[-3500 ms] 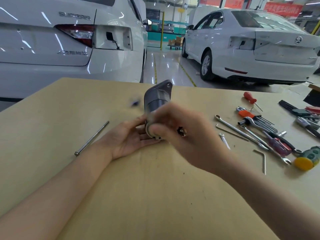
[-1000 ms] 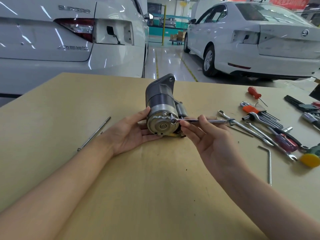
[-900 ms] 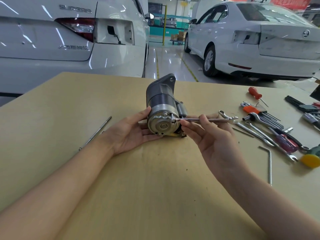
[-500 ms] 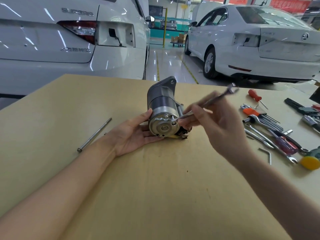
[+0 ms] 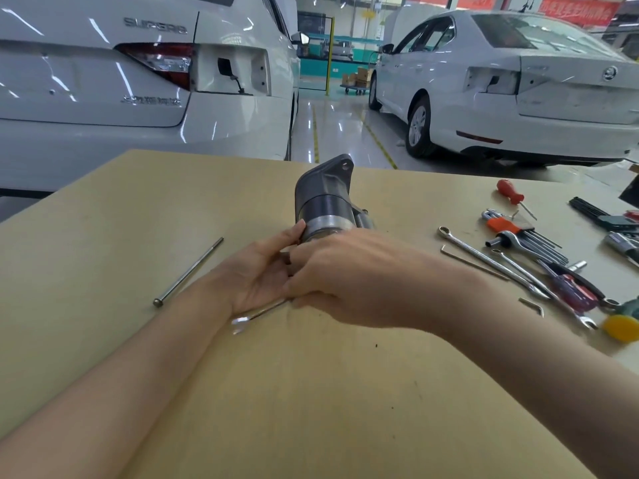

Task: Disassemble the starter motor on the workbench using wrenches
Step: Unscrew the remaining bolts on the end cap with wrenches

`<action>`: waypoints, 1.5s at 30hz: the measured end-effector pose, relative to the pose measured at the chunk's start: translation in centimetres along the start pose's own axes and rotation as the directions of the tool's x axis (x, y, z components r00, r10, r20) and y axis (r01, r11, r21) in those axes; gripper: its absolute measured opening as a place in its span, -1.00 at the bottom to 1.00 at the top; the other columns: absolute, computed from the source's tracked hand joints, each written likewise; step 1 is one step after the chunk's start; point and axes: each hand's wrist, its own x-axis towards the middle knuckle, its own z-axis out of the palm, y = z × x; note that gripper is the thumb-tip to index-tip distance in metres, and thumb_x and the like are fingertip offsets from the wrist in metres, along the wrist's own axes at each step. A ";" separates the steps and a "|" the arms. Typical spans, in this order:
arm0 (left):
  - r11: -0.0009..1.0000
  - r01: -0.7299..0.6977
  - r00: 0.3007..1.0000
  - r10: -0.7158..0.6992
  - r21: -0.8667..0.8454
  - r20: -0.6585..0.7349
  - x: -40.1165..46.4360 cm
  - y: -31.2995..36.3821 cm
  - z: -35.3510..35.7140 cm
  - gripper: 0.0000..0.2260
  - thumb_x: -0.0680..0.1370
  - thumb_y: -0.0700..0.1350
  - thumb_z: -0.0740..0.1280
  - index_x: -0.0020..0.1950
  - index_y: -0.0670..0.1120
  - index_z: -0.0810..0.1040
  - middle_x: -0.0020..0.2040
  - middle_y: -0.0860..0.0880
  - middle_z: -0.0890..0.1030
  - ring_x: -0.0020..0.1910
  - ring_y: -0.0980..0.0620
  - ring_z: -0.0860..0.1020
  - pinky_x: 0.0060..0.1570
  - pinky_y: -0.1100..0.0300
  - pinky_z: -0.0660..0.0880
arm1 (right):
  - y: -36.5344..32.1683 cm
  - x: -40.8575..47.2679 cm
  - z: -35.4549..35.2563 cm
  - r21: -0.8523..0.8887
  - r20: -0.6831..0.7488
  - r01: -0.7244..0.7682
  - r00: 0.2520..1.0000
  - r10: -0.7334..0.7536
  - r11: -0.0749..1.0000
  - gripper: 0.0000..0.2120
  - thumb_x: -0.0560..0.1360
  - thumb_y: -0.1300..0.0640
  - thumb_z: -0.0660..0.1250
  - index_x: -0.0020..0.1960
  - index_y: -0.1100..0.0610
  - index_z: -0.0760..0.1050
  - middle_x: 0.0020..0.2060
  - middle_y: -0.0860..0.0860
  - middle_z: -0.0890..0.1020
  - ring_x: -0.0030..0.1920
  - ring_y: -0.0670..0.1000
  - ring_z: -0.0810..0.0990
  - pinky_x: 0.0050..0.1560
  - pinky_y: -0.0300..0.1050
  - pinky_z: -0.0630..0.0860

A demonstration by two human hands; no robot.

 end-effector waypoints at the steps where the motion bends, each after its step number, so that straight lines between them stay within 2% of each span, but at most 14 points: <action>1: 1.000 0.003 1.000 -0.003 0.012 -0.001 0.1 -0.1 -0.2 -0.52 0.43 0.05 0.31 0.24 -0.22 0.47 0.00 -0.18 0.57 -0.02 -0.12 0.54 0.15 -0.01 0.46 | 0.0 -0.8 0.2 0.210 -0.072 -0.045 0.995 0.062 0.977 -0.88 0.54 0.14 0.30 -0.05 0.11 0.62 -0.25 -0.19 0.49 -0.20 -0.12 0.49 -0.23 -0.27 0.26; 3: 1.000 0.003 1.000 -0.003 0.016 0.002 0.3 -0.1 -0.5 -0.44 0.43 0.05 0.32 0.32 -0.25 0.45 0.03 -0.19 0.61 0.02 -0.13 0.58 0.17 -0.05 0.50 | -1.0 -2.7 0.8 0.661 -0.302 0.012 0.919 0.252 0.750 -0.94 0.51 0.21 0.35 -0.06 0.15 0.61 -0.32 -0.21 0.47 -0.30 -0.17 0.44 -0.21 -0.34 0.35; 4: 1.000 -0.014 1.000 0.014 -0.005 0.011 0.3 0.0 -0.5 -0.46 0.43 0.04 0.33 0.31 -0.26 0.46 0.01 -0.20 0.63 -0.01 -0.12 0.61 0.11 -0.03 0.57 | -1.5 -3.4 1.3 0.804 -0.359 0.043 0.830 0.427 0.593 -0.97 0.51 0.24 0.34 -0.09 0.16 0.56 -0.34 -0.16 0.50 -0.34 -0.16 0.45 -0.24 -0.33 0.41; 7: 0.996 -0.048 0.998 0.050 -0.071 0.027 0.3 -0.1 -0.7 -0.56 0.43 -0.01 0.34 0.22 -0.24 0.50 -0.03 -0.23 0.66 -0.05 -0.12 0.67 -0.07 0.00 0.63 | -2.1 -4.7 3.2 0.977 -0.182 0.190 0.505 0.844 0.097 -0.93 0.52 0.26 0.29 -0.12 0.27 0.45 -0.30 0.10 0.63 -0.38 0.02 0.60 -0.28 -0.18 0.54; 9: 0.995 -0.052 0.998 0.053 -0.081 0.014 0.4 -0.1 -0.8 -0.57 0.43 -0.02 0.34 0.21 -0.24 0.50 0.02 -0.25 0.65 0.00 -0.14 0.66 0.00 -0.05 0.62 | -1.8 -5.1 3.8 0.950 0.026 0.276 0.394 0.919 -0.146 -0.91 0.53 0.27 0.25 -0.13 0.28 0.47 -0.26 0.19 0.67 -0.30 0.12 0.68 -0.26 -0.13 0.58; 13: 0.996 -0.048 0.999 0.048 -0.069 0.011 0.4 -0.1 -0.7 -0.49 0.45 -0.01 0.34 0.32 -0.26 0.45 0.18 -0.29 0.59 0.14 -0.18 0.60 0.12 -0.08 0.56 | -1.2 -5.1 3.9 0.827 0.215 0.424 0.366 0.905 -0.368 -0.90 0.48 0.30 0.28 -0.19 0.28 0.53 -0.24 0.22 0.67 -0.22 0.12 0.71 -0.24 -0.14 0.60; 17: 0.995 -0.049 0.999 0.050 -0.082 0.018 0.4 -0.1 -0.9 -0.51 0.46 -0.01 0.32 0.31 -0.26 0.46 0.17 -0.27 0.60 0.15 -0.18 0.60 0.14 -0.10 0.55 | -1.1 -5.0 4.0 0.765 0.238 0.489 0.391 0.889 -0.420 -0.69 0.49 0.31 0.25 -0.38 0.18 0.61 -0.23 0.19 0.68 -0.17 0.11 0.71 -0.21 -0.15 0.61; 25: 0.996 -0.050 0.998 0.053 -0.076 0.034 0.5 -0.2 -1.1 -0.53 0.48 -0.01 0.32 0.30 -0.26 0.47 0.17 -0.25 0.61 0.14 -0.17 0.61 0.14 -0.09 0.55 | -1.1 -4.9 4.1 0.727 0.255 0.530 0.383 0.888 -0.437 -0.83 0.54 0.34 0.20 -0.20 0.26 0.50 -0.22 0.22 0.67 -0.15 0.12 0.71 -0.18 -0.14 0.62; 27: 0.997 -0.054 0.998 0.056 -0.060 0.033 0.5 -0.1 -1.0 -0.47 0.44 0.01 0.40 0.30 -0.26 0.47 0.18 -0.26 0.60 0.14 -0.17 0.61 0.13 -0.08 0.56 | -1.1 -5.0 4.1 0.752 0.214 0.525 0.378 0.901 -0.399 -0.80 0.53 0.35 0.21 -0.24 0.24 0.51 -0.18 0.25 0.67 -0.13 0.16 0.70 -0.16 -0.13 0.61; 31: 0.998 -0.039 0.996 0.043 -0.053 0.081 0.4 0.0 -1.1 -0.14 0.06 0.01 0.70 0.27 -0.27 0.51 0.17 -0.27 0.61 0.12 -0.18 0.62 0.10 -0.08 0.58 | -1.2 -5.0 4.3 0.792 0.141 0.513 0.373 0.917 -0.330 -0.83 0.48 0.33 0.26 -0.26 0.20 0.52 -0.14 0.26 0.67 -0.09 0.20 0.69 -0.12 -0.11 0.61; 36: 0.997 -0.045 0.994 0.051 -0.061 0.099 0.5 -0.1 -1.3 -0.22 0.13 0.00 0.67 0.25 -0.27 0.52 0.18 -0.28 0.59 0.12 -0.18 0.62 0.08 -0.07 0.59 | -0.5 -5.5 4.6 0.852 0.013 0.472 0.411 0.912 -0.225 -0.84 0.45 0.28 0.29 -0.28 0.13 0.53 -0.16 0.22 0.67 -0.11 0.17 0.70 -0.09 -0.10 0.60; 39: 0.995 -0.043 0.995 0.050 -0.085 0.083 0.6 -0.1 -1.2 -0.28 0.19 0.00 0.65 0.24 -0.27 0.53 0.17 -0.28 0.60 0.11 -0.18 0.63 0.05 -0.07 0.60 | 0.5 -6.0 4.0 0.940 -0.162 0.341 0.469 0.868 -0.008 -0.93 0.49 0.27 0.27 -0.17 0.17 0.46 -0.17 0.21 0.68 -0.13 0.18 0.70 -0.07 -0.05 0.61; 42: 0.997 -0.044 0.997 0.048 -0.068 0.057 0.8 -0.3 -1.5 -0.51 0.44 0.02 0.40 0.25 -0.26 0.51 0.15 -0.26 0.62 0.12 -0.16 0.62 0.09 -0.05 0.59 | 2.2 -5.5 1.9 0.936 -0.313 0.045 0.558 0.768 0.349 -0.89 0.55 0.35 0.25 -0.09 0.18 0.42 -0.23 0.13 0.65 -0.23 0.10 0.68 -0.13 0.01 0.62; 45: 0.997 -0.050 0.997 0.053 -0.065 0.048 1.0 -0.2 -1.7 -0.61 0.47 0.00 0.32 0.17 -0.23 0.58 0.12 -0.24 0.64 0.11 -0.16 0.63 0.10 -0.05 0.58 | 3.3 -3.0 -0.6 0.732 -0.363 -0.140 0.748 0.556 0.666 -0.93 0.55 0.29 0.24 0.00 0.16 0.41 -0.27 -0.11 0.53 -0.33 -0.09 0.56 -0.21 -0.15 0.52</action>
